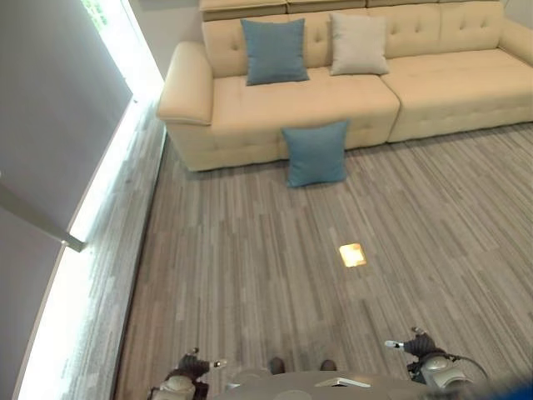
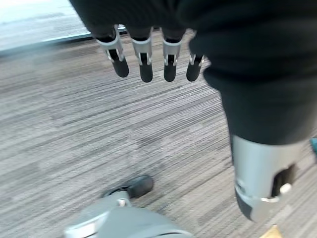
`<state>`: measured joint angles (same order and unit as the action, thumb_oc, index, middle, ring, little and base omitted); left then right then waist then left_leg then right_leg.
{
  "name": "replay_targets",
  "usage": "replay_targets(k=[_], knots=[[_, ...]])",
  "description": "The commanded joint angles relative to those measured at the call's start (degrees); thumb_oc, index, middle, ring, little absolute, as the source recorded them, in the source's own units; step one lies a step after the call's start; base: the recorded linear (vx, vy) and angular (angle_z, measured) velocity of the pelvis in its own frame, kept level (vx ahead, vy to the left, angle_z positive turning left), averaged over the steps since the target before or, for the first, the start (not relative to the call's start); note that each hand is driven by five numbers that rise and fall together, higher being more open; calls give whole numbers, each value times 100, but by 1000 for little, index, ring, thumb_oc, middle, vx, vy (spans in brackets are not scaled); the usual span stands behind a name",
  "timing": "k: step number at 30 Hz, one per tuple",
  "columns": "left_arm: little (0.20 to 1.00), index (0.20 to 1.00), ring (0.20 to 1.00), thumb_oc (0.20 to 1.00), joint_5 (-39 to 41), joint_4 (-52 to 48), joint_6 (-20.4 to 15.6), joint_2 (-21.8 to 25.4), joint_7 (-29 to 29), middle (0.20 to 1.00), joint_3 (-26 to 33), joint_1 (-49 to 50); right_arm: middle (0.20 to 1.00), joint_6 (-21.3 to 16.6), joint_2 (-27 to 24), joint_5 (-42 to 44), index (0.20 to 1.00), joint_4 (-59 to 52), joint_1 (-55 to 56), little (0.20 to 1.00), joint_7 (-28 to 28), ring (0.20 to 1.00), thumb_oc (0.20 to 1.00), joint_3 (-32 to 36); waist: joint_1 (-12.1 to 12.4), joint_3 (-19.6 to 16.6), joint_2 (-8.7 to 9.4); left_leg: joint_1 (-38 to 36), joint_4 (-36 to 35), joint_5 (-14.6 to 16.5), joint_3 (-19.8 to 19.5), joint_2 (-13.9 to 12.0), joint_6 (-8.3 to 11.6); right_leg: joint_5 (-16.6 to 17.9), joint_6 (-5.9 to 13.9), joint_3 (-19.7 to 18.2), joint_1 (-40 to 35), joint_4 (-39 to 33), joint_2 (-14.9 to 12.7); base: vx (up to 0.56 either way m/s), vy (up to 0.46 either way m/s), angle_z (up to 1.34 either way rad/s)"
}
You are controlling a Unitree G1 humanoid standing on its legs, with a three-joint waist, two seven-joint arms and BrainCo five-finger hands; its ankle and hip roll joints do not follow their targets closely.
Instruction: Pick up all the scattered cushions and arrange them neatly on the sofa.
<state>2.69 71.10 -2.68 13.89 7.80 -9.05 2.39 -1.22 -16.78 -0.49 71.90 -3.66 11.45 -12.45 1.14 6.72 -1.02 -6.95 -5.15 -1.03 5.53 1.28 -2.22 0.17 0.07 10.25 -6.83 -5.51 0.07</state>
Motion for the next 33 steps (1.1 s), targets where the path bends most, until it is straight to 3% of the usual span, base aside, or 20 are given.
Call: replay_targets(k=[1,18,19,21,24,27,30,33], knots=[[1000,1000,1000,1000,-179,398,-8,-23,62,1000,-61,-365,1000,-34,-96,-91,1000,189,-233,1000,72,1000,1000,-137,99,36,186,-37,15,430,-362,-123,366,-117,553,104,30,51,-381,0,0,0],[1000,1000,1000,1000,-181,268,36,21,172,1000,-277,-730,1000,-21,-114,18,1000,203,-256,1000,148,1000,1000,-193,22,177,334,245,145,314,-483,-306,466,-181,406,22,241,51,-186,-8,-56,4],[1000,1000,1000,1000,-146,234,17,36,175,1000,-294,-788,1000,-30,-126,39,1000,200,-271,1000,154,1000,1000,-197,15,245,378,411,418,376,-490,-328,487,-182,373,0,274,51,-178,-86,-124,26],[1000,1000,1000,1000,-113,171,10,36,190,1000,-388,-962,1000,-31,-160,114,1000,202,-314,1000,167,1000,1000,-166,-8,495,526,1191,1754,580,-480,-278,656,-191,241,35,307,51,-210,-107,-153,45],[1000,1000,1000,1000,-53,140,-1,15,216,1000,-415,-1010,1000,-32,-197,140,1000,191,-346,1000,184,1000,1000,-167,7,580,537,1646,2380,449,-561,-321,690,-236,187,115,267,51,-209,-6,-56,43],[1000,1000,1000,1000,-73,157,26,4,207,1000,-447,-996,1000,-17,-233,147,1000,172,-316,1000,176,1000,1000,-186,32,570,534,1861,1823,337,-388,-308,590,-301,224,199,211,51,-208,113,42,12],[1000,1000,1000,1000,-81,173,7,46,212,1000,-462,-995,1000,30,-226,180,1000,171,-353,1000,209,1000,1000,-249,134,611,534,2367,1513,-92,-262,-276,590,-442,193,165,168,51,-128,150,62,22],[1000,1000,1000,1000,-41,222,21,75,204,1000,-345,-882,1000,58,-150,120,1000,157,-316,1000,175,1000,1000,-292,206,499,556,2175,1285,-62,-291,-272,539,-549,213,-13,106,51,-59,244,139,-26]])
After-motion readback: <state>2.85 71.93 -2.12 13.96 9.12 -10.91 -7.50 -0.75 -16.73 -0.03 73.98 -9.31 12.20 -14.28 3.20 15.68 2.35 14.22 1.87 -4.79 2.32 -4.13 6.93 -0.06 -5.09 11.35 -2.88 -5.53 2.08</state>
